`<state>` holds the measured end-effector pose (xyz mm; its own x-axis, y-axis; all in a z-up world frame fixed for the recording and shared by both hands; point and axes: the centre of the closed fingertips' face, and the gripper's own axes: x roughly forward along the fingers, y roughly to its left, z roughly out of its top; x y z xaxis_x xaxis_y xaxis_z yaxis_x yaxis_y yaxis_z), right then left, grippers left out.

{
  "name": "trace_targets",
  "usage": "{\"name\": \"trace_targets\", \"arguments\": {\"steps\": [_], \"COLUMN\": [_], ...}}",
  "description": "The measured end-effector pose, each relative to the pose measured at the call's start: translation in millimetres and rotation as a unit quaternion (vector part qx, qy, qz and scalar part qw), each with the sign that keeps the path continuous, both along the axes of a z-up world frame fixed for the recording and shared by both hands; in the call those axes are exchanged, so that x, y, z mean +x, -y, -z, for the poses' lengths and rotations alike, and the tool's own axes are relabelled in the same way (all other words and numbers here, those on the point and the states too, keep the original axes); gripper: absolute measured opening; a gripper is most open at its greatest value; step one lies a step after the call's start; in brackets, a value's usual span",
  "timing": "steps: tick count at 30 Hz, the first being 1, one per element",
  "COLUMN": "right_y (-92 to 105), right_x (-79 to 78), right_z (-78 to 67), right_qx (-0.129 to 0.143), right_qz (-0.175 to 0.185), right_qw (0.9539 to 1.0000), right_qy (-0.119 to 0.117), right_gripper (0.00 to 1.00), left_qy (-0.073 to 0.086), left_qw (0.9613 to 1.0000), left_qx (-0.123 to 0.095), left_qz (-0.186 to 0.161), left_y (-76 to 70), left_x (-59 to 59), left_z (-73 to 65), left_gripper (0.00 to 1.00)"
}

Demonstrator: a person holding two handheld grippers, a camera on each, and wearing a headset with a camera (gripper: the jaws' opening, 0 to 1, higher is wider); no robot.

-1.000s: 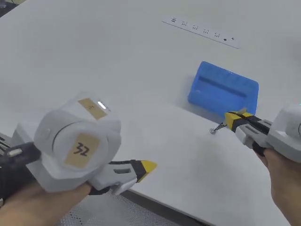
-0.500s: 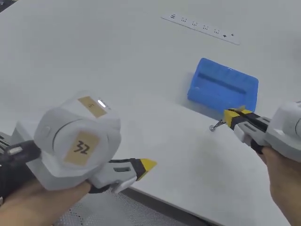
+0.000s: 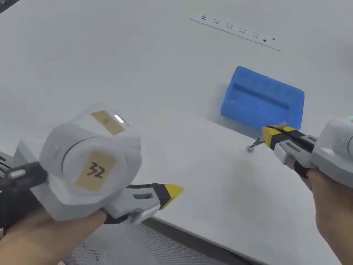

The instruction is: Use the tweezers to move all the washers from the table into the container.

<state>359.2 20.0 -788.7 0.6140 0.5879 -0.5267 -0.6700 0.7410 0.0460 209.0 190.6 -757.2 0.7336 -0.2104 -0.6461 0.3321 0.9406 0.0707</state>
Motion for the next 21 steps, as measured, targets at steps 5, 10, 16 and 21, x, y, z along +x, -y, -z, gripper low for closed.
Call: {"name": "trace_targets", "arguments": {"steps": [5, 10, 16, 21], "right_y": [-0.4, -2.7, -1.8, -1.2], "right_x": [-0.2, 0.1, -0.2, 0.1], "right_z": [1.5, 2.1, 2.5, 0.1], "right_qx": [-0.003, -0.02, -0.027, -0.036], "right_qz": [-0.001, -0.015, -0.02, -0.027], "right_qw": [1.0, 0.9994, 0.9992, 0.9988], "right_qy": [0.002, 0.023, 0.023, 0.02], "right_gripper": [0.02, 0.01, 0.0, 0.0], "left_qy": [-0.002, -0.003, 0.0, 0.001], "left_qw": [1.0, 1.0, 1.0, 1.0], "left_qx": [0.001, 0.002, 0.001, 0.004], "left_qz": [0.002, 0.004, 0.007, 0.009], "left_y": [1.3, 2.7, 5.0, 4.3], "left_x": [-0.1, 0.0, 1.6, 1.9], "left_z": [0.9, 1.3, -0.1, -1.5], "left_gripper": [0.97, 0.97, 0.97, 0.97]}}
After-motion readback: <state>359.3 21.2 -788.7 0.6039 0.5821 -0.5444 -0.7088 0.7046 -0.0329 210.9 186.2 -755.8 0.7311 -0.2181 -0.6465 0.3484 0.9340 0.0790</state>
